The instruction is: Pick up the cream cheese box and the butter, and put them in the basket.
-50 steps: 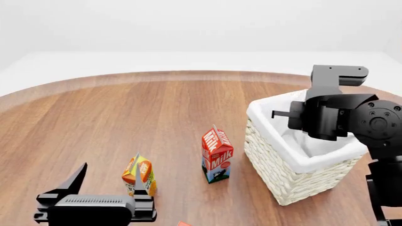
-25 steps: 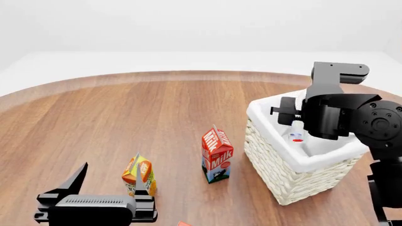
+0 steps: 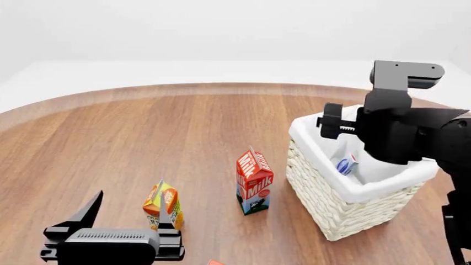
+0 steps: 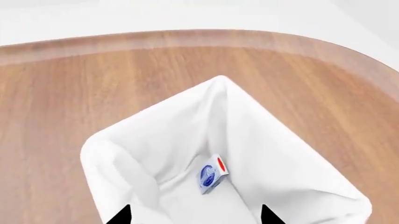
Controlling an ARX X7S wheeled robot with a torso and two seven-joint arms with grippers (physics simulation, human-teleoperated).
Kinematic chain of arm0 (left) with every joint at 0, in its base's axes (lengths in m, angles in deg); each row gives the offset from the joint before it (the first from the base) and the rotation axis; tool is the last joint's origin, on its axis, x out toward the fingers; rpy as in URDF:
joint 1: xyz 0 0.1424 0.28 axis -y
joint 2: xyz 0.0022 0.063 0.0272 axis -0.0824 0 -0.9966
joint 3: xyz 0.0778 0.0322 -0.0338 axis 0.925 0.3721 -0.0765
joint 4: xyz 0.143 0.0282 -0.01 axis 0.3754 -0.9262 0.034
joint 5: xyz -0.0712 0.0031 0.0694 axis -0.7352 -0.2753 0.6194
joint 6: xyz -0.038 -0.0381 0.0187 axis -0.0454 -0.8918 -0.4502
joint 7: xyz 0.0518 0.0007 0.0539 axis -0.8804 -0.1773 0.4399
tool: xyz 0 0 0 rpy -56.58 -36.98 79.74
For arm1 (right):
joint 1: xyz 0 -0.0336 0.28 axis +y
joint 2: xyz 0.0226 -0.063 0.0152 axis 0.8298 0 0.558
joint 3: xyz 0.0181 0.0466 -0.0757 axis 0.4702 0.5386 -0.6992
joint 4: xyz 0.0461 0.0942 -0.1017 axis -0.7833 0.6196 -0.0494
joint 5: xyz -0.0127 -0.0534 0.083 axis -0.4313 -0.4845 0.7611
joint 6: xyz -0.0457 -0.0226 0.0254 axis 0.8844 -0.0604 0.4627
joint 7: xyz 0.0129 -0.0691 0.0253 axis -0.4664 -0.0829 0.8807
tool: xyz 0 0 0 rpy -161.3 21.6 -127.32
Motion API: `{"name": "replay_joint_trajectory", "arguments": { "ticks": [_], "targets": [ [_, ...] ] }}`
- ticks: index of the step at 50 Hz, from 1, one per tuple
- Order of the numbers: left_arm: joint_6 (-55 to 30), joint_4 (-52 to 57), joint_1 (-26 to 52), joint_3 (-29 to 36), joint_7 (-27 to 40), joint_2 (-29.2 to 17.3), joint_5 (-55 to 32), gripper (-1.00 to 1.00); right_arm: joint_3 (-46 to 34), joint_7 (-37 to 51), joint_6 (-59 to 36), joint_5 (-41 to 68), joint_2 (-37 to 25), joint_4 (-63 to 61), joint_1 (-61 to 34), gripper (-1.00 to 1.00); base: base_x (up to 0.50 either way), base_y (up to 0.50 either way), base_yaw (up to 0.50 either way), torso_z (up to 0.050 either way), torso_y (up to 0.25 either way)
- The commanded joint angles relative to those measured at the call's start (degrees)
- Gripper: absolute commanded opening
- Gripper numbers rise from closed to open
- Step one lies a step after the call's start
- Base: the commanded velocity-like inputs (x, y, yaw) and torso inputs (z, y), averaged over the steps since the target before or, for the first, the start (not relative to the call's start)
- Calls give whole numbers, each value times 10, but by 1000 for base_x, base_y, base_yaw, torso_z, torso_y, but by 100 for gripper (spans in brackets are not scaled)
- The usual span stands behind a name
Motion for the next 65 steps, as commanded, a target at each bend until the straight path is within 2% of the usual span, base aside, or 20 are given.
{"name": "replay_joint_trajectory", "arguments": {
  "ticks": [1,7,25,40,53,65],
  "targets": [
    [3,-2,0,2,2,-1,0,100,28,48,-17,64,-24,-95,13,100,0,0,0,0,0],
    [1,-4,2,5,3,-1,0,100,40,75,-22,103,-38,-154,32,100,0,0,0,0,0],
    [-1,-3,2,5,7,-4,-4,100,84,65,-10,201,-84,-326,113,100,0,0,0,0,0],
    [1,-4,2,1,9,-7,-9,100,116,2,-19,201,-111,-435,167,100,0,0,0,0,0],
    [2,-1,2,6,12,-9,-8,100,149,-105,-39,184,-120,-529,206,100,0,0,0,0,0],
    [1,-1,3,9,14,-10,-8,100,153,-145,-49,199,-128,-586,214,100,0,0,0,0,0]
  ]
}}
